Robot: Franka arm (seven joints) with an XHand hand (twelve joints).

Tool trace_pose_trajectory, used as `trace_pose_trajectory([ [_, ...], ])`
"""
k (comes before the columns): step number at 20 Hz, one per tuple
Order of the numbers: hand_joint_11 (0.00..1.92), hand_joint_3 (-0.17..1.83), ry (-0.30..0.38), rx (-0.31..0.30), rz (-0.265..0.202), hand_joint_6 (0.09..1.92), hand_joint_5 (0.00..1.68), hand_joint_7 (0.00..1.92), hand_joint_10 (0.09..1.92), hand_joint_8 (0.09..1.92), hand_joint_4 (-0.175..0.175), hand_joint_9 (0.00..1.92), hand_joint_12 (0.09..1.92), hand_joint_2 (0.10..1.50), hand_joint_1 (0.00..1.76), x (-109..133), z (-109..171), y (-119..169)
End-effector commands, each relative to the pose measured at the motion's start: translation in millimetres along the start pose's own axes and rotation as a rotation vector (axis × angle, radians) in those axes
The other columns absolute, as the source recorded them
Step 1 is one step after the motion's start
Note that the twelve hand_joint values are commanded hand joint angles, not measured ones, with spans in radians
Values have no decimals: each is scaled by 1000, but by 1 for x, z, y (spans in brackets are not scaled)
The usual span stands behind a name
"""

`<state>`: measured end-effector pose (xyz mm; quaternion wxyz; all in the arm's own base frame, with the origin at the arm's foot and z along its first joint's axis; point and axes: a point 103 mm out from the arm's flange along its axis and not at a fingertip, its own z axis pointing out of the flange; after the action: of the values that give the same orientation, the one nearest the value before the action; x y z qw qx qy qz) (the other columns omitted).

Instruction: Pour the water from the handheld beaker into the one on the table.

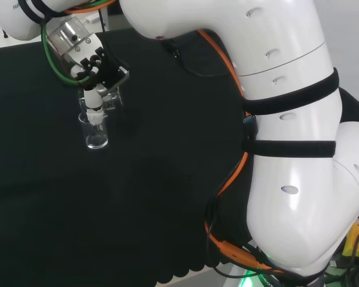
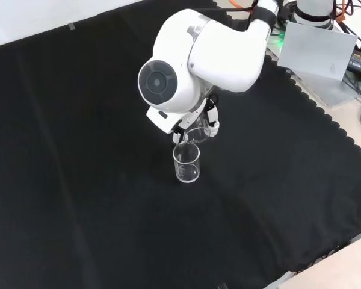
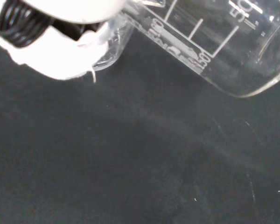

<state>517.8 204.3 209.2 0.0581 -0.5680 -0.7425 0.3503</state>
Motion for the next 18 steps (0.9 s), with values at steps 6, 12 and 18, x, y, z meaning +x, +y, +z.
trace_pose_trajectory([
  [6,1361,793,38,-22,-18,887,1191,1682,565,337,54,1502,838,630,1138,-14,5,-7],
  [12,1360,792,107,-63,-29,887,1191,1681,568,340,55,1501,839,631,1138,-21,7,-9],
  [18,1358,791,272,-133,-67,888,1190,1680,569,342,55,1500,839,631,1138,-35,11,-10],
])
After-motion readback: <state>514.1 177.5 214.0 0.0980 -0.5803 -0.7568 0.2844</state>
